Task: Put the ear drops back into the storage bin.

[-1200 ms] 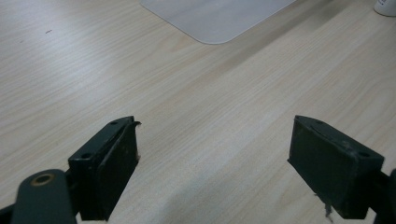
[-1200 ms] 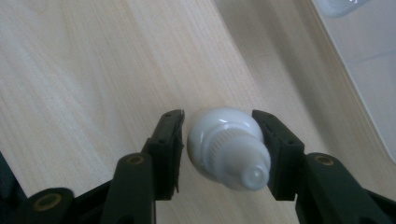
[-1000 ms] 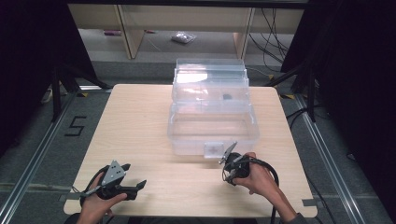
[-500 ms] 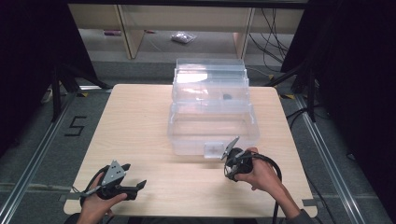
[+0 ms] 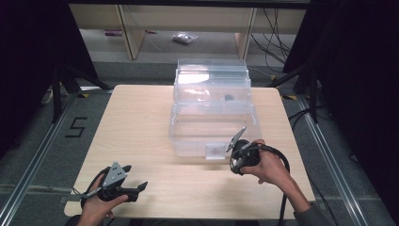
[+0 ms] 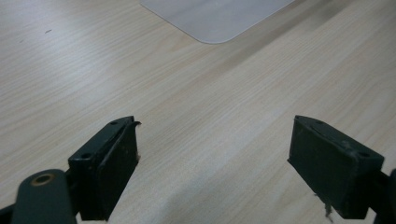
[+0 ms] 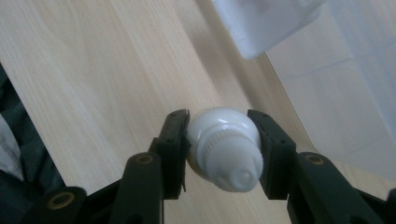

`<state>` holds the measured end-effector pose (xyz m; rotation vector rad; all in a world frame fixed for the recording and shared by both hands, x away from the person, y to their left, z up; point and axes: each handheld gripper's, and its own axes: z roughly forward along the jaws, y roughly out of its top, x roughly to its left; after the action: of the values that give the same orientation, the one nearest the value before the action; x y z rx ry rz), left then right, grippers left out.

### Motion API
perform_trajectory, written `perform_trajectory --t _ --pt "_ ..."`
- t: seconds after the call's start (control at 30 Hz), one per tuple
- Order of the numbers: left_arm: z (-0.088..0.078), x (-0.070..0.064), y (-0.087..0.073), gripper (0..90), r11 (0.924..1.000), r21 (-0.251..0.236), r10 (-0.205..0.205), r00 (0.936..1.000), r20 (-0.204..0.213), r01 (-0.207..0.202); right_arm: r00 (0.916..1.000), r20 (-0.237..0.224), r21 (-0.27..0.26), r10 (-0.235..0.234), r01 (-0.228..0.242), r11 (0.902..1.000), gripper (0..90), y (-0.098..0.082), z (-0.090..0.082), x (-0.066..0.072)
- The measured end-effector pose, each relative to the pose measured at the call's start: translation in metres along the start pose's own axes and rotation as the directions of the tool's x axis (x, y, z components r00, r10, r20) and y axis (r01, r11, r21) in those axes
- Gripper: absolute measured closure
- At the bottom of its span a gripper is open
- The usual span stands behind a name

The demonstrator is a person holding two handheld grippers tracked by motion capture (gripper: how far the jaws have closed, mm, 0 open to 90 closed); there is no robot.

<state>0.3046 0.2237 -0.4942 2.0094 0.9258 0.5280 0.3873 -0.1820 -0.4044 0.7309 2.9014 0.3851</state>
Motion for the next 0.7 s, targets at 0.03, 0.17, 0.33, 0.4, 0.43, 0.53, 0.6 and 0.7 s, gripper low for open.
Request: perform_trajectory --t 0.03,0.17,0.33,0.4,0.43,0.53,0.6,0.7 --pt "-0.001 0.001 0.000 15.2 1.0000 0.008 0.002 1.0000 0.009 -0.002 1.0000 -0.005 -0.003 0.000 0.000 1.0000 60.1 0.000 -0.002 -0.001" --pt "-0.001 0.001 0.000 15.2 1.0000 0.009 0.003 1.0000 0.005 -0.003 1.0000 0.001 0.001 -0.003 0.003 1.0000 60.1 0.003 -0.011 -0.003" --pt "0.000 0.001 0.000 15.2 1.0000 0.007 0.004 1.0000 0.006 -0.004 1.0000 -0.001 0.001 -0.004 0.004 1.0000 60.1 0.006 -0.021 -0.006" --pt "0.000 0.001 0.000 15.2 1.0000 0.005 0.002 1.0000 0.007 -0.002 1.0000 -0.004 0.010 0.000 0.000 0.9999 60.1 0.008 -0.025 -0.009" --pt "0.000 0.001 0.000 15.2 1.0000 0.005 0.003 1.0000 0.007 -0.003 0.9999 -0.010 0.012 -0.001 0.001 0.9999 60.1 0.009 -0.026 -0.010" --pt "0.000 0.001 0.000 15.2 1.0000 0.001 -0.003 1.0000 0.009 0.003 0.9999 -0.012 0.004 -0.001 0.001 1.0000 60.1 0.011 -0.030 -0.014" --pt "0.000 0.001 0.000 15.2 1.0000 0.002 -0.005 1.0000 0.005 0.005 0.9997 -0.009 0.009 0.023 -0.023 0.9997 60.1 0.013 -0.035 -0.016" --pt "0.000 0.001 0.000 15.2 1.0000 0.003 -0.005 1.0000 0.004 0.005 0.9994 -0.017 0.006 0.030 -0.030 0.9995 60.1 0.015 -0.042 -0.021"
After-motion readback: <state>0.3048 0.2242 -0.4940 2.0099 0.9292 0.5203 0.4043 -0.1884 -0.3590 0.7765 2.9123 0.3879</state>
